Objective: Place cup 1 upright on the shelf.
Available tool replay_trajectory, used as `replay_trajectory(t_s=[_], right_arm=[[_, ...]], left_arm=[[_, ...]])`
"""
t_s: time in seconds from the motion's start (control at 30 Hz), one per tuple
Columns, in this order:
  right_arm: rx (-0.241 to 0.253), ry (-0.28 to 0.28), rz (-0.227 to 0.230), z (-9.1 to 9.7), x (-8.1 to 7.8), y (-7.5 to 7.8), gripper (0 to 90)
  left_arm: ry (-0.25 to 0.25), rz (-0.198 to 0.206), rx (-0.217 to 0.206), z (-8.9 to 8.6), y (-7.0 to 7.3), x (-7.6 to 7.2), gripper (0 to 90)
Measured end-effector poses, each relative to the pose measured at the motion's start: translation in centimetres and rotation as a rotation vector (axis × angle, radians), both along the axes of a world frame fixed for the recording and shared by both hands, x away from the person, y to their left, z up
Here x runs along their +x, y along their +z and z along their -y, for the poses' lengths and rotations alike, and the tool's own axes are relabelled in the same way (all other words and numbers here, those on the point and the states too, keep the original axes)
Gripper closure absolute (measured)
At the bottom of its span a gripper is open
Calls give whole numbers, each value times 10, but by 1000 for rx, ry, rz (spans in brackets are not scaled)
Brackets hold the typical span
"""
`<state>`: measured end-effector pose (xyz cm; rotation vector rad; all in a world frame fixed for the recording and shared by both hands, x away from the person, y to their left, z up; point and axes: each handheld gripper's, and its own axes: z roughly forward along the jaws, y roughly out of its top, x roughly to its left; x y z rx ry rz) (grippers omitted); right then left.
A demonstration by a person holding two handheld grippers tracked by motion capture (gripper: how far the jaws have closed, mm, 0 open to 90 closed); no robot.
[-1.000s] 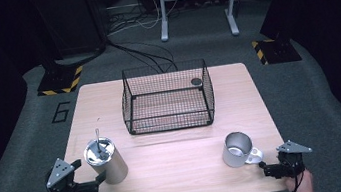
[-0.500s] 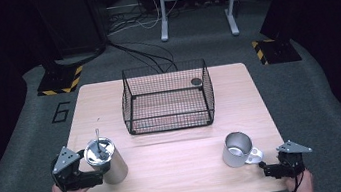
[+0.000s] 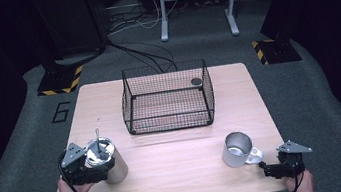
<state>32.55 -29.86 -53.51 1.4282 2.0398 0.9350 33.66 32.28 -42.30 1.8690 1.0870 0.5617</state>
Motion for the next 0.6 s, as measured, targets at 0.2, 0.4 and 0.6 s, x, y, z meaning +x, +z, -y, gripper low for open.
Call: replay_trajectory(t_s=[0.2, 0.4, 0.6], right_arm=[[0, 0, 0, 0, 0, 0, 2], [0, -1, 1, 0, 0, 0, 2], [0, -1, 1, 0, 0, 0, 2]], left_arm=[[0, -4, 5, 2, -2, 3, 15], [12, 8, 17, 5, -3, 4, 25], [22, 15, 23, 8, -3, 5, 33]])
